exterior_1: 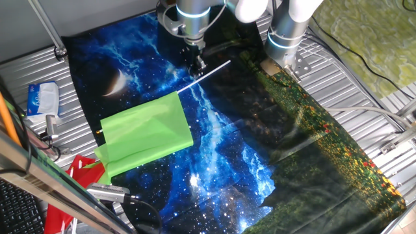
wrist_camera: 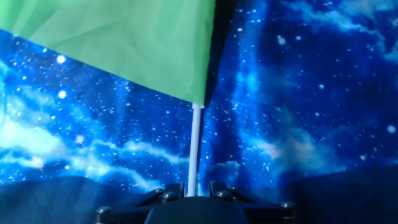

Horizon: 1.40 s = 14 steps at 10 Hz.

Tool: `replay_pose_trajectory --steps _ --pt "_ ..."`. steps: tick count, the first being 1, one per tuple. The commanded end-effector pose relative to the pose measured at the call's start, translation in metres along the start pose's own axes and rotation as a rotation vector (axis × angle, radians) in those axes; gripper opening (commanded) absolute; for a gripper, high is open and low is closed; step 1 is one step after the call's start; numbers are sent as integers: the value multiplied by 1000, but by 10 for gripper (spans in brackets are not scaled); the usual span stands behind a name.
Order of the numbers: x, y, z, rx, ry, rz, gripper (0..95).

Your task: Wave the flag

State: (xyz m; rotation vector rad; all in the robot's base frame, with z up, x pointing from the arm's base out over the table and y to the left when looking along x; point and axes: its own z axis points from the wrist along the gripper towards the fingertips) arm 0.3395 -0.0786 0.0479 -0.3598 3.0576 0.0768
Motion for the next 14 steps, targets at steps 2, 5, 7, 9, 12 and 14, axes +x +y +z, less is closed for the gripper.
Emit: replay_pose_trajectory --steps 2,5,7,9,12,14 --pt "2 -6 11 -10 -5 6 190" --pt "1 -3 23 -14 -13 29 190" --pt "1 -2 25 -15 -18 28 190" --pt "-1 1 28 -20 -17 54 190" --pt "-3 6 31 -19 -15 78 190" --pt "-4 8 32 -18 -15 79 190"
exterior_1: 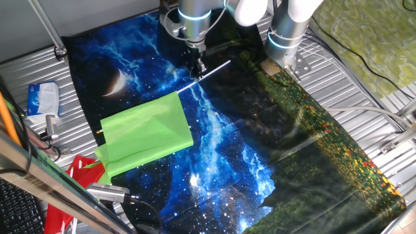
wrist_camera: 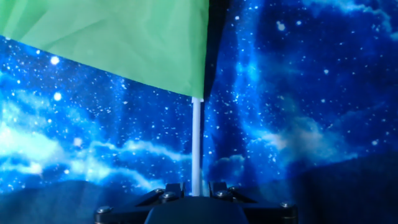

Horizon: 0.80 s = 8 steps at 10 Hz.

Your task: Wave the flag

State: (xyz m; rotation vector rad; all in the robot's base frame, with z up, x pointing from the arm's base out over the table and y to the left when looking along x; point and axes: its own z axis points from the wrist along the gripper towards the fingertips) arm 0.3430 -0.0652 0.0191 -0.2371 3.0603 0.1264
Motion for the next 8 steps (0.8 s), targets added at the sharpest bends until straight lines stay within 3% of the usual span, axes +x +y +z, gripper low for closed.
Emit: replay_pose_trajectory --steps 1,7,8 --pt "0 -3 3 11 -3 -5 190" --pt "0 0 10 15 -12 1 190" --pt "0 0 10 15 -13 1 0"
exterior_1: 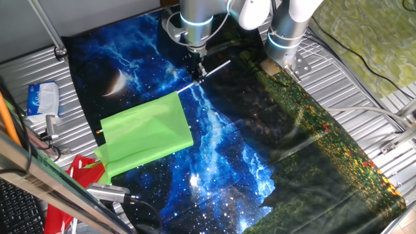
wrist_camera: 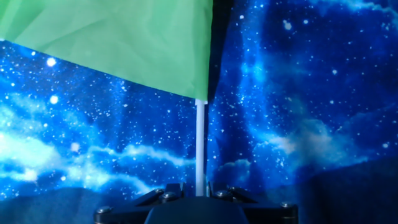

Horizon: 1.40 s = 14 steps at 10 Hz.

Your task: Wave the flag

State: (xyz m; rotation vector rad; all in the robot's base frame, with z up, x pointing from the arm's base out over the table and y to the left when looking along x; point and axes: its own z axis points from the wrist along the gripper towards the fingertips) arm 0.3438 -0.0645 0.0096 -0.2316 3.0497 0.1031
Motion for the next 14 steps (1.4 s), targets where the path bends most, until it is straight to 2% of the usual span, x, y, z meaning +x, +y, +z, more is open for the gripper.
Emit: replay_pose_trajectory --steps 1,6,7,8,9,13,14 --pt "0 0 1 -1 -3 2 0" --pt "0 0 1 -1 -7 3 0" --pt "0 1 1 -1 -8 -2 190" --pt "0 1 2 0 -8 -3 190" --pt "0 1 2 1 -7 0 0" --pt "0 1 2 4 -11 4 0" --pt "0 1 2 4 -4 4 0"
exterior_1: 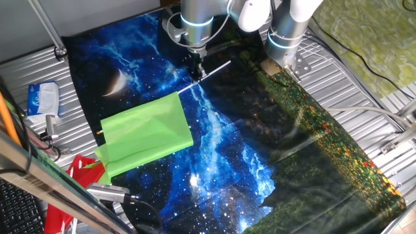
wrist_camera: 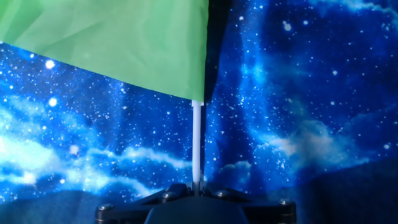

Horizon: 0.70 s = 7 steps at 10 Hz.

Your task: Wave the flag

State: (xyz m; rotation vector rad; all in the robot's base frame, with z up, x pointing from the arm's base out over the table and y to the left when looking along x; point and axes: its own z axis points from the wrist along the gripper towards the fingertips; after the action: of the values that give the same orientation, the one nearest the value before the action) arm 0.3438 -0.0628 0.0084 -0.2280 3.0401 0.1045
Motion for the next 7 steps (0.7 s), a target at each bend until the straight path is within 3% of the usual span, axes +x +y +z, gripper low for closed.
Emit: replay_pose_trajectory --steps 1,4,7 --pt "0 -1 0 6 9 4 0" --pt "1 -11 -25 14 32 -21 0" --pt "1 -16 -66 4 55 -30 0"
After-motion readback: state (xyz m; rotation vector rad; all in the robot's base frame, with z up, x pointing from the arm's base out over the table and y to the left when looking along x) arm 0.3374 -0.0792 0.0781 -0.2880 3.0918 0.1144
